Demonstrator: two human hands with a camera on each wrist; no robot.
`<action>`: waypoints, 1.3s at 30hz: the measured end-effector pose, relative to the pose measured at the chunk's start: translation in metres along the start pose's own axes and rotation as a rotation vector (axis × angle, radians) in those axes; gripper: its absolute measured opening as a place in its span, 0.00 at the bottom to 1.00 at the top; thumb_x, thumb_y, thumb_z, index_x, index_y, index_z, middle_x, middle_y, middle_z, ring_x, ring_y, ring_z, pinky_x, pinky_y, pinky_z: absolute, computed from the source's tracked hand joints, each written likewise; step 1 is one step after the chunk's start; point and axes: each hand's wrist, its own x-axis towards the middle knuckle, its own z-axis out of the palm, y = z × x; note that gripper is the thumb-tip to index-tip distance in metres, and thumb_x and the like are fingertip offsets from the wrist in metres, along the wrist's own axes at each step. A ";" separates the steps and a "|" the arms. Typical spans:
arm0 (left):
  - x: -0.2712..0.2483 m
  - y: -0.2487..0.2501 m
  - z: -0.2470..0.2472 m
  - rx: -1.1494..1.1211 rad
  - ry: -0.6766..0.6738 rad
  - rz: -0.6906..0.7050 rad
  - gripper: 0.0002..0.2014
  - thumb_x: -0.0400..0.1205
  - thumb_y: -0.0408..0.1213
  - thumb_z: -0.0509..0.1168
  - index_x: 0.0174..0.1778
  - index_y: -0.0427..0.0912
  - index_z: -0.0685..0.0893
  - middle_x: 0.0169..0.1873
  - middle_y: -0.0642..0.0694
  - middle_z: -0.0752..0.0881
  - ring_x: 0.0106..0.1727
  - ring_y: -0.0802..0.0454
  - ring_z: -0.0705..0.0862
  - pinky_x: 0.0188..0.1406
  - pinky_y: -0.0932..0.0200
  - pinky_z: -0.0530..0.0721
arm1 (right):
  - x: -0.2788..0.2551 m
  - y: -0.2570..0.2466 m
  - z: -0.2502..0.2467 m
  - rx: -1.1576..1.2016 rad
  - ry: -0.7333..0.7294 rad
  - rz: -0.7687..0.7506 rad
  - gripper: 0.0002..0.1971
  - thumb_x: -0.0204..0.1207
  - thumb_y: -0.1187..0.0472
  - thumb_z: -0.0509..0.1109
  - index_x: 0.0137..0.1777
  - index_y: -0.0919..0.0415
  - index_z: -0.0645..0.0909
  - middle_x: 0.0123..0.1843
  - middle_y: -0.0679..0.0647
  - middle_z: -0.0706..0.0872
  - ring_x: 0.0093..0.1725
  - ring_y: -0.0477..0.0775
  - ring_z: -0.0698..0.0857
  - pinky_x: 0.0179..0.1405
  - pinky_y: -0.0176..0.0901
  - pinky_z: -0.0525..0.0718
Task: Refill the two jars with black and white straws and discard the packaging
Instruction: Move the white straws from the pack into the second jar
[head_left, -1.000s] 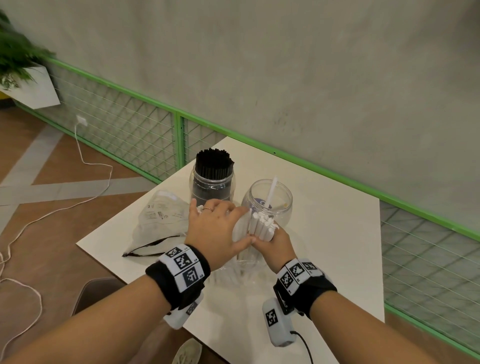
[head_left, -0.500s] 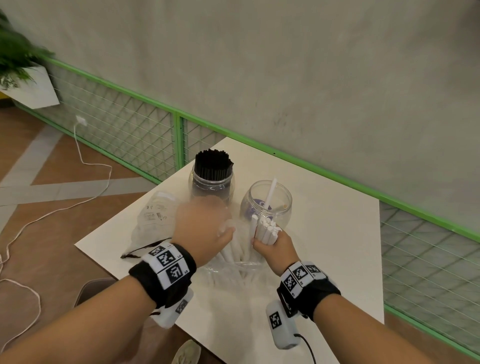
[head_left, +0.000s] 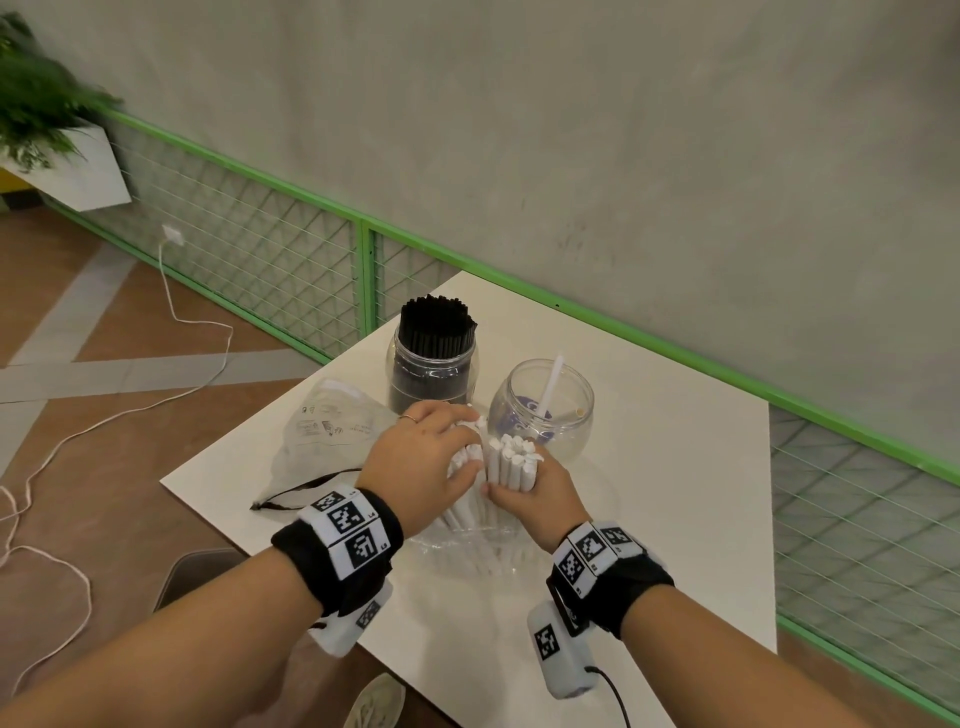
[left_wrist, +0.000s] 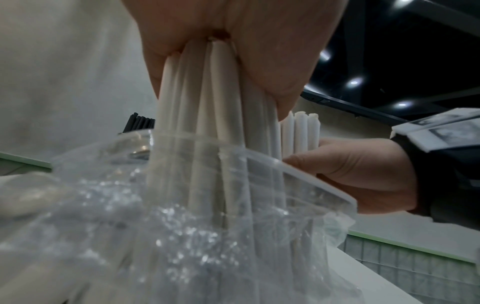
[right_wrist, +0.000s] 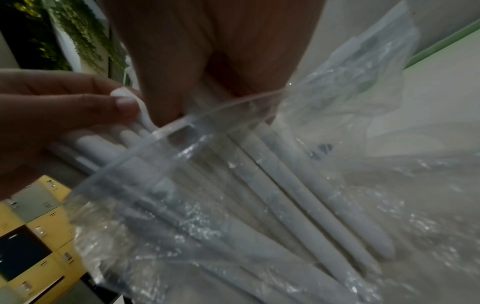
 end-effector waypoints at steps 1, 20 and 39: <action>0.000 -0.001 0.001 0.002 -0.001 0.003 0.16 0.75 0.52 0.59 0.47 0.50 0.87 0.58 0.55 0.85 0.60 0.49 0.80 0.57 0.55 0.81 | 0.000 -0.001 0.001 0.002 -0.006 -0.002 0.19 0.65 0.63 0.79 0.56 0.53 0.80 0.47 0.44 0.88 0.46 0.34 0.85 0.46 0.27 0.81; 0.000 -0.006 -0.003 0.028 -0.037 -0.001 0.16 0.76 0.51 0.58 0.47 0.49 0.87 0.58 0.54 0.85 0.59 0.47 0.81 0.50 0.52 0.85 | 0.031 -0.111 -0.104 0.312 0.476 -0.289 0.04 0.76 0.64 0.71 0.45 0.55 0.87 0.51 0.58 0.90 0.56 0.54 0.87 0.64 0.53 0.82; 0.020 -0.027 0.000 -0.041 -0.059 0.192 0.12 0.76 0.48 0.61 0.49 0.50 0.86 0.59 0.55 0.83 0.61 0.50 0.78 0.55 0.55 0.83 | 0.090 -0.035 -0.066 -0.122 0.396 0.207 0.34 0.73 0.52 0.76 0.75 0.57 0.67 0.66 0.52 0.76 0.64 0.49 0.73 0.66 0.43 0.70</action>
